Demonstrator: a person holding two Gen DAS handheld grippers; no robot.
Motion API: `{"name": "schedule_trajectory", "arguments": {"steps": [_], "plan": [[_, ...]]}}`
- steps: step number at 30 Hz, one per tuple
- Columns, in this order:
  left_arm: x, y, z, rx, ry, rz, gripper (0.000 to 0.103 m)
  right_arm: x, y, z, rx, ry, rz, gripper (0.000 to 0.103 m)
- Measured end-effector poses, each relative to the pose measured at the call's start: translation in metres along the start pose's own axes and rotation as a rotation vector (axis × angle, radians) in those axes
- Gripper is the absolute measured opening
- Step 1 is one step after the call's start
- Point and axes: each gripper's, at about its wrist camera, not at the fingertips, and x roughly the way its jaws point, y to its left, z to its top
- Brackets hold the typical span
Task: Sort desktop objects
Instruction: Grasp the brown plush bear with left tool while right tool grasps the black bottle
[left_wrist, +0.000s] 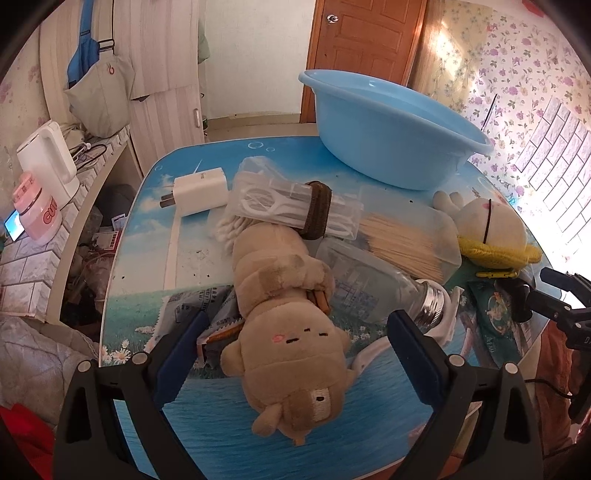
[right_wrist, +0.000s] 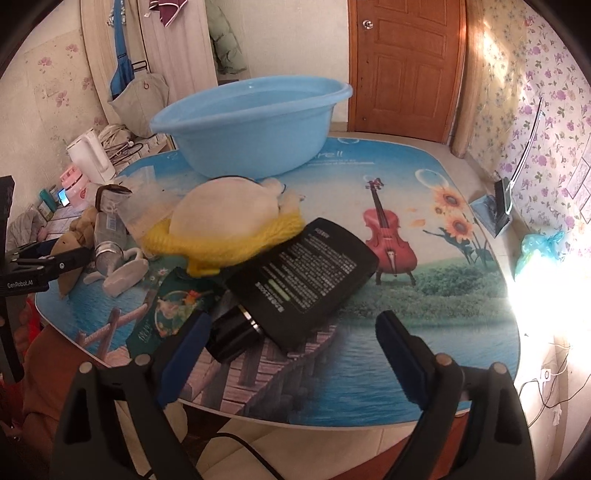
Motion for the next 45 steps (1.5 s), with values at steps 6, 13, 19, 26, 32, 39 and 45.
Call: {"name": "schedule_trajectory", "arguments": {"steps": [6,13,19,26,32,39,45], "plan": [[0.002,0.001,0.001,0.027,-0.011,0.055,0.081,0.011,0.004,0.005,0.034,0.023,-0.026,0.095],[0.002,0.005,0.002,0.023,-0.014,0.049,0.081,0.01,-0.007,0.002,0.034,0.029,-0.039,0.095],[0.002,0.006,-0.001,0.036,-0.007,0.048,0.081,-0.001,-0.045,-0.003,0.1,0.028,-0.084,0.095],[0.009,-0.002,-0.003,0.063,-0.008,0.083,0.093,-0.005,-0.066,-0.005,0.162,0.018,-0.077,0.095],[0.007,0.003,-0.001,0.039,-0.028,0.087,0.076,-0.004,-0.048,0.004,0.094,-0.032,-0.035,0.095],[-0.008,0.022,-0.002,-0.014,-0.025,0.035,0.057,0.011,-0.046,0.011,0.087,-0.008,-0.031,0.095],[-0.008,0.021,-0.008,-0.006,-0.026,0.04,0.058,0.021,-0.044,0.012,0.071,0.003,-0.045,0.095]]}}
